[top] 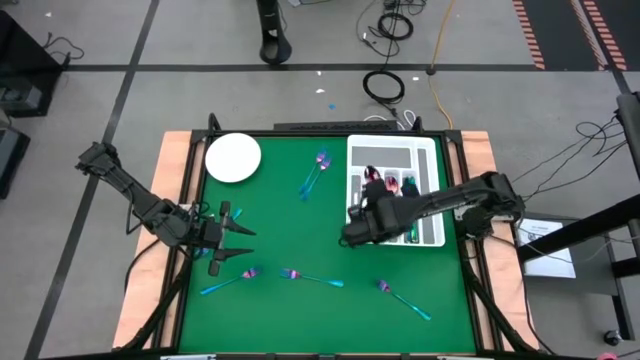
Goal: Sort silverware
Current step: Put the blue spoon into the white cutlery tray
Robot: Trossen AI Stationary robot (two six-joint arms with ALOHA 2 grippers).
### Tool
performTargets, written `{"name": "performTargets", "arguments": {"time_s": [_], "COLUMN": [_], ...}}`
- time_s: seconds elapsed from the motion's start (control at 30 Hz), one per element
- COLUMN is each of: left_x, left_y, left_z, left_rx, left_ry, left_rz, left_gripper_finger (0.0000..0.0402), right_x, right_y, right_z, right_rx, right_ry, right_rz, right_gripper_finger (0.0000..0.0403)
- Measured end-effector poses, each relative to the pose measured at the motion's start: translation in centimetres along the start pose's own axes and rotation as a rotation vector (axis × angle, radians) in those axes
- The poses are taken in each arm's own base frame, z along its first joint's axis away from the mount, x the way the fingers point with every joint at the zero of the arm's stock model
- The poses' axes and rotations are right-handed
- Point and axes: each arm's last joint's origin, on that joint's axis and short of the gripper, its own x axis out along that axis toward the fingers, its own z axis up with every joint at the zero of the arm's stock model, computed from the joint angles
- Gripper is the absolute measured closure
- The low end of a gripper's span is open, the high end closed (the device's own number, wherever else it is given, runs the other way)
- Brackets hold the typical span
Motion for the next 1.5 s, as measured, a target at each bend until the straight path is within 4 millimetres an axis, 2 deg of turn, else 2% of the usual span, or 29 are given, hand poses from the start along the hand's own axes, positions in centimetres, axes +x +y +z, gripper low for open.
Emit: {"name": "performTargets", "arguments": {"time_s": [0.2,0.33,0.43,0.73,0.97,1.17,1.5], "left_x": [0.0,0.0,0.0,0.0,0.0,0.0,0.0], "left_y": [0.0,0.0,0.0,0.0,0.0,0.0,0.0], "left_z": [0.0,0.0,0.0,0.0,0.0,0.0,0.0], "left_rx": [-0.002,-0.014,-0.017,-0.001,-0.001,-0.002,-0.001], "left_ry": [-0.002,-0.001,0.001,-0.002,-0.002,-0.002,-0.001], "left_rz": [0.0,0.0,0.0,0.0,0.0,0.0,0.0], "left_gripper_finger": [0.0204,0.0204,0.0204,0.0204,0.0204,0.0204,0.0204], "right_x": [3.2,5.9,7.2,11.0,13.7,15.1,15.2], "right_y": [-0.7,-2.5,-4.1,-7.1,-7.5,-7.5,-7.2], "right_z": [0.9,1.1,1.0,-0.7,-2.4,-3.0,-2.8], "right_rx": [-0.003,0.034,0.09,0.302,0.393,0.414,0.431], "right_ry": [0.156,0.19,0.226,0.204,0.264,0.29,0.269], "right_rz": [0.038,-0.036,-0.017,0.162,0.155,0.124,0.149], "right_gripper_finger": [0.0403,0.0403,0.0403,0.0403,0.0403,0.0403,0.0399]}}
